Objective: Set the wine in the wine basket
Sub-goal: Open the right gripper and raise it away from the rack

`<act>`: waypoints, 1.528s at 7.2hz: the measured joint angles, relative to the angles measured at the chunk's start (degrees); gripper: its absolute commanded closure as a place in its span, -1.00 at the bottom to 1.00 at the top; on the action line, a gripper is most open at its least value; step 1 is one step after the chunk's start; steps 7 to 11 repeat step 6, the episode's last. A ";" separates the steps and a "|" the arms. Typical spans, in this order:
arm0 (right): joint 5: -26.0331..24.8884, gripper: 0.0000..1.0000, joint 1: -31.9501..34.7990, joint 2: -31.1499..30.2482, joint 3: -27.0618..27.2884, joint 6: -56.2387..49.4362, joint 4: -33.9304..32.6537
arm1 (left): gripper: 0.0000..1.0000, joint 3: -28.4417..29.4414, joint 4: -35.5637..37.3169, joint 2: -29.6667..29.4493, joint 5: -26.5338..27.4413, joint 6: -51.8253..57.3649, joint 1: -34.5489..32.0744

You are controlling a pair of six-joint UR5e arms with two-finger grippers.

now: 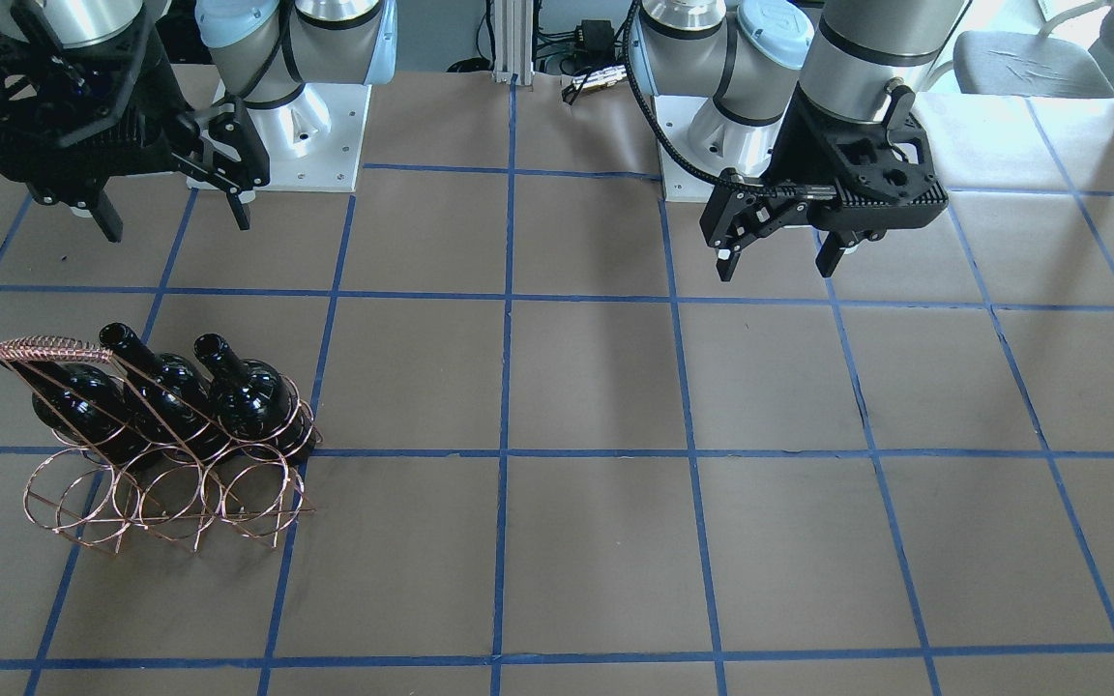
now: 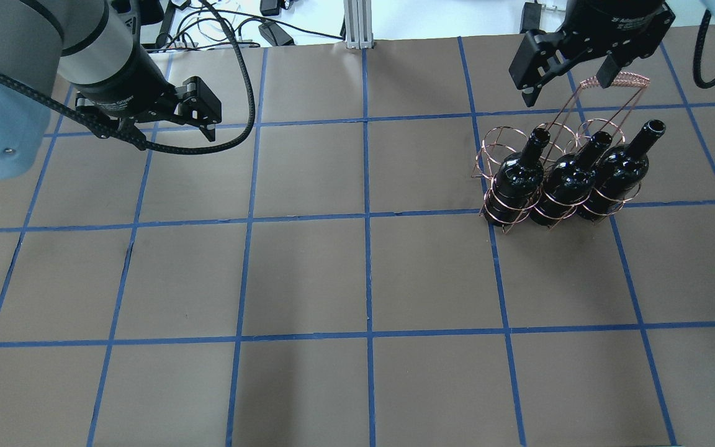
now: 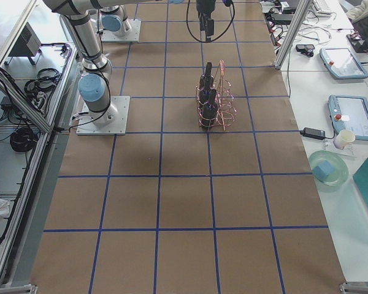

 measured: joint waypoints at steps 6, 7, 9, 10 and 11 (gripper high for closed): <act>2.01 -1.00 0.07 0.46 -1.23 3.88 -0.02 | -1.00 0.00 -0.10 0.09 0.09 0.03 0.00; 2.01 -1.00 0.07 0.46 -1.23 3.88 -0.02 | -1.00 0.00 -0.10 0.09 0.09 0.03 0.00; 2.01 -1.00 0.07 0.46 -1.23 3.88 -0.02 | -1.00 0.00 -0.10 0.09 0.09 0.03 0.00; 2.01 -1.00 0.07 0.46 -1.23 3.88 -0.02 | -1.00 0.00 -0.10 0.09 0.09 0.03 0.00; 2.01 -1.00 0.07 0.46 -1.23 3.88 -0.02 | -1.00 0.00 -0.10 0.09 0.09 0.03 0.00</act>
